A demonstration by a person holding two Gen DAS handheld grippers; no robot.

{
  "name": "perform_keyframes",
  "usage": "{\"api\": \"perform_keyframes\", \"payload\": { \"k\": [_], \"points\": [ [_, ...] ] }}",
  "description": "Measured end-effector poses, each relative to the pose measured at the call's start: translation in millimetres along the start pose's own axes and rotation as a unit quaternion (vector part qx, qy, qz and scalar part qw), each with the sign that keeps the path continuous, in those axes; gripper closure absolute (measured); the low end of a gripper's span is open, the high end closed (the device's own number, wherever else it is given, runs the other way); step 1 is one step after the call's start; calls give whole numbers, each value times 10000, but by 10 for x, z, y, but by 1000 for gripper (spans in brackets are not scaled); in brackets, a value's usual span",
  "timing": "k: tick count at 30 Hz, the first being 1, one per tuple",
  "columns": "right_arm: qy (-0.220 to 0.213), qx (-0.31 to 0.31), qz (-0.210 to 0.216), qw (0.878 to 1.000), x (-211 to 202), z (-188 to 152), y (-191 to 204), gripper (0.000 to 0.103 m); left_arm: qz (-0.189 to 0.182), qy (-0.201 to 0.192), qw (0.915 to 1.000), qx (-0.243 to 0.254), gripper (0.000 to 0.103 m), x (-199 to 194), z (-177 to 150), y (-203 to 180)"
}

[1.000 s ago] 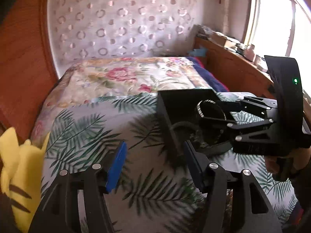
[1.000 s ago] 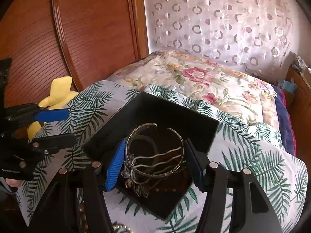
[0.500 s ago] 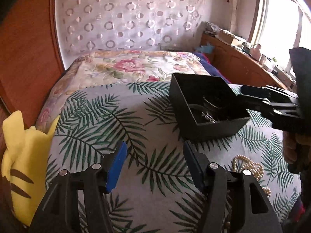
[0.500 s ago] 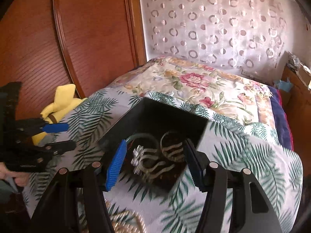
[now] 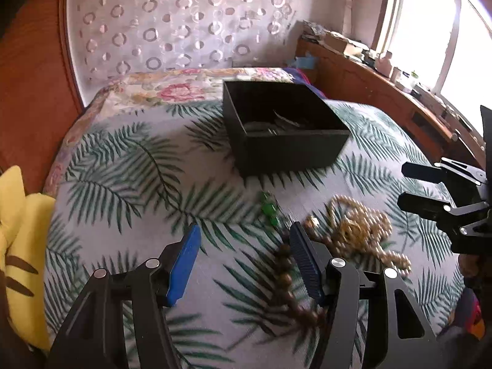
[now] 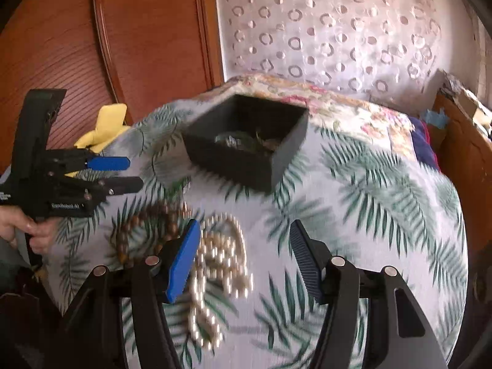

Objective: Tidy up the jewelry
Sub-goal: 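Grasp the wooden bead bracelet with the left tool while the right tool reaches the pearls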

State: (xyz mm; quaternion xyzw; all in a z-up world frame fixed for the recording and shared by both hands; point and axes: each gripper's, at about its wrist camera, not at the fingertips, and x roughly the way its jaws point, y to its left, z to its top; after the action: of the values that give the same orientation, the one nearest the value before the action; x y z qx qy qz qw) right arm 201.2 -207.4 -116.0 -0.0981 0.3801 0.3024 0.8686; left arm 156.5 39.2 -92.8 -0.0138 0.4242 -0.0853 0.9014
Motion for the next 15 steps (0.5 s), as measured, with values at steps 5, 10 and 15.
{"api": "perform_keyframes", "payload": {
  "k": [5, 10, 15],
  "points": [
    [122, 173, -29, 9998, 5, -224, -13, 40, -124, 208, 9996, 113, 45, 24, -187, -125],
    [178, 172, -17, 9997, 5, -335, 40, 40, -176, 294, 9993, 180, 57, 54, -292, -210],
    [180, 65, -23, 9998, -2, -371, 100, 40, -75, 304, 9991, 283, 70, 77, -325, -242]
  ]
}}
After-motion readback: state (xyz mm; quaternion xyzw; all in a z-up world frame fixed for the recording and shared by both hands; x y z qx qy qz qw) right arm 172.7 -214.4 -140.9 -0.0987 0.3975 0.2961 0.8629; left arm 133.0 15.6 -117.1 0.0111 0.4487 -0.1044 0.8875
